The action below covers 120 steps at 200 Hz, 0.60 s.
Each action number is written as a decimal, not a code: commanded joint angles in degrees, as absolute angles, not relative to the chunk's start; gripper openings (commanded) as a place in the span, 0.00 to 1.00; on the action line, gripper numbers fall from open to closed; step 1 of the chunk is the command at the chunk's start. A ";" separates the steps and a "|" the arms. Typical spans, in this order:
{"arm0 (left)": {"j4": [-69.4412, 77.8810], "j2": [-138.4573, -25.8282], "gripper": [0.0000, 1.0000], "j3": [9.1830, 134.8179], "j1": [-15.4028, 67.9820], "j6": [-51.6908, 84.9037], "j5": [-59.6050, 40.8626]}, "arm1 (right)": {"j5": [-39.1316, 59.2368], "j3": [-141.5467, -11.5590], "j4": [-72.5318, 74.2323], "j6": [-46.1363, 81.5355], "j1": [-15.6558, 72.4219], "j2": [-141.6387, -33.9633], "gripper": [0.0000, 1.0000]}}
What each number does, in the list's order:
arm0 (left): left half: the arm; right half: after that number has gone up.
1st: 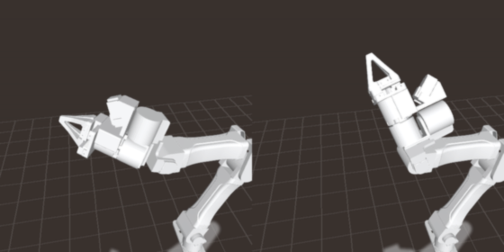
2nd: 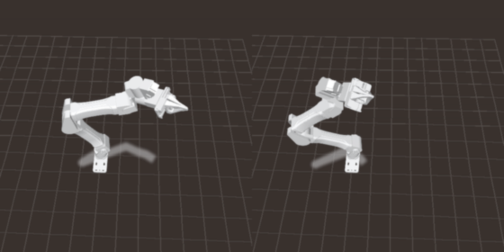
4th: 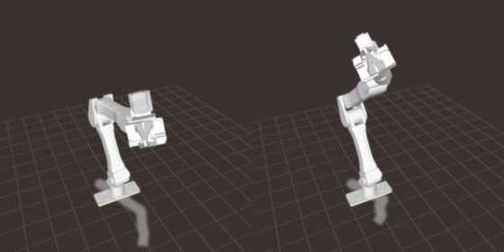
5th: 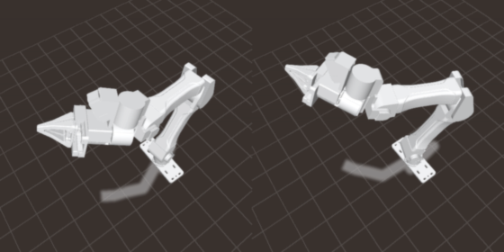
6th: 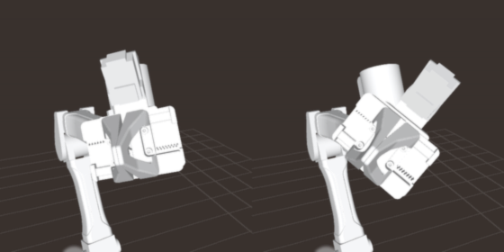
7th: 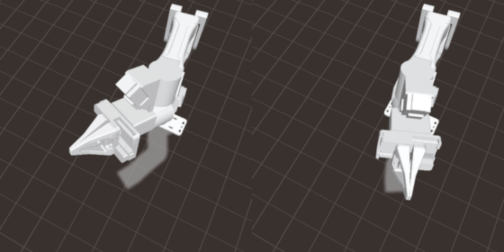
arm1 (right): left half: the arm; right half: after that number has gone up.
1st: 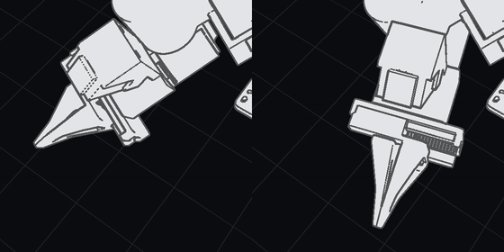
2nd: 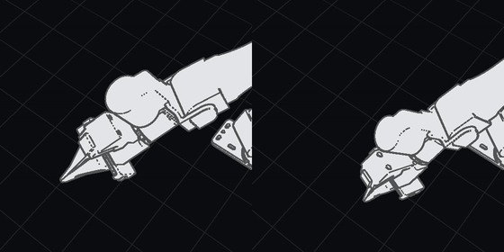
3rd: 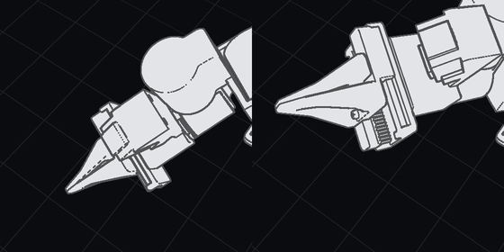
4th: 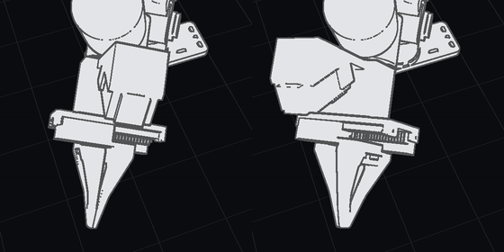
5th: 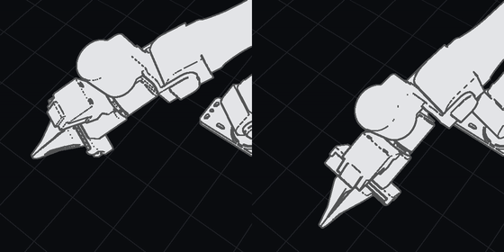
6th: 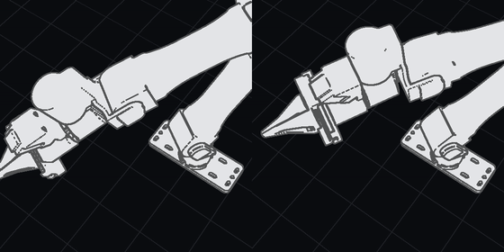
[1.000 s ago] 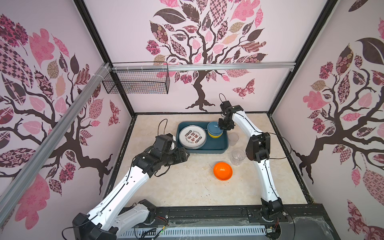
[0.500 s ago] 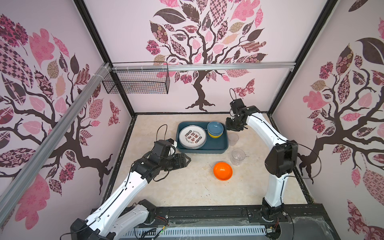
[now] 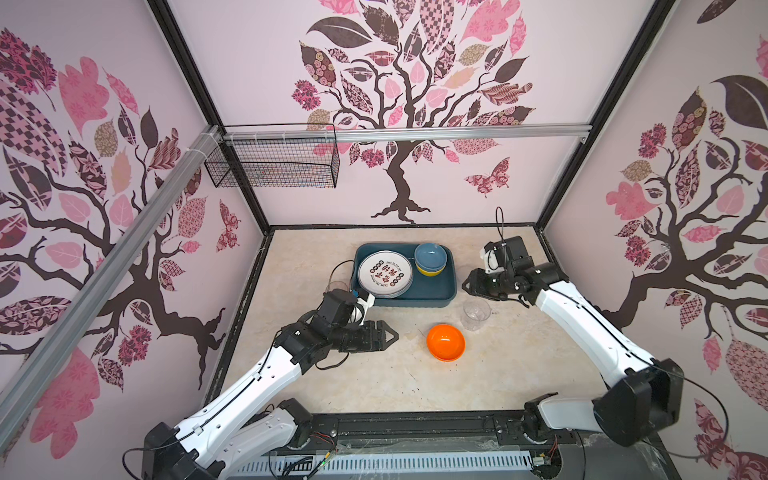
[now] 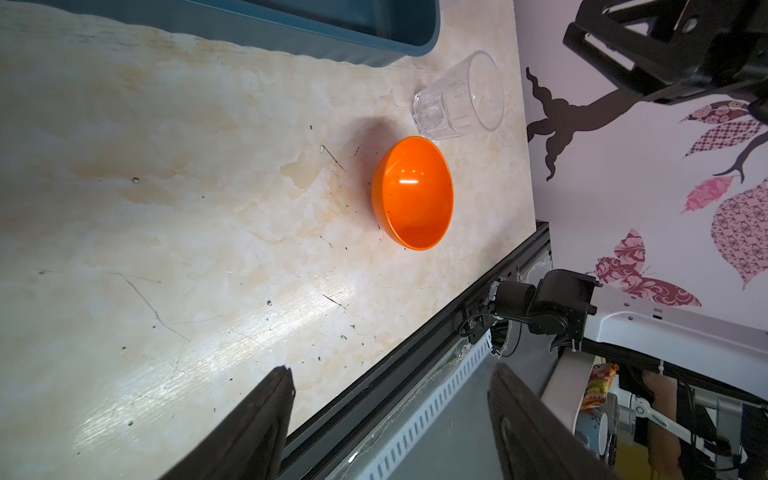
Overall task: Place the mixed dishes into the plastic bin
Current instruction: 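Open the right gripper and move it toward the orange bowl, then grasp the orange bowl rim with the right gripper and lift it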
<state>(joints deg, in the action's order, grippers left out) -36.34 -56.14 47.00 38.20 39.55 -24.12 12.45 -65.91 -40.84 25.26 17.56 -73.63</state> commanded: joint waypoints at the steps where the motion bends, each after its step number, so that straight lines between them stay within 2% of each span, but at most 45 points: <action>1: -32.88 -56.92 0.77 45.31 38.76 39.94 -25.08 | 13.34 -60.89 -40.20 27.28 17.68 -66.83 0.49; 60: -28.66 -59.49 0.78 44.04 41.00 41.22 -25.22 | 16.42 -46.25 -40.27 31.29 17.71 -55.37 0.52; 120: -28.10 -64.62 0.78 46.38 45.99 40.19 -21.65 | 18.44 -38.01 -36.74 34.55 17.84 -53.63 0.52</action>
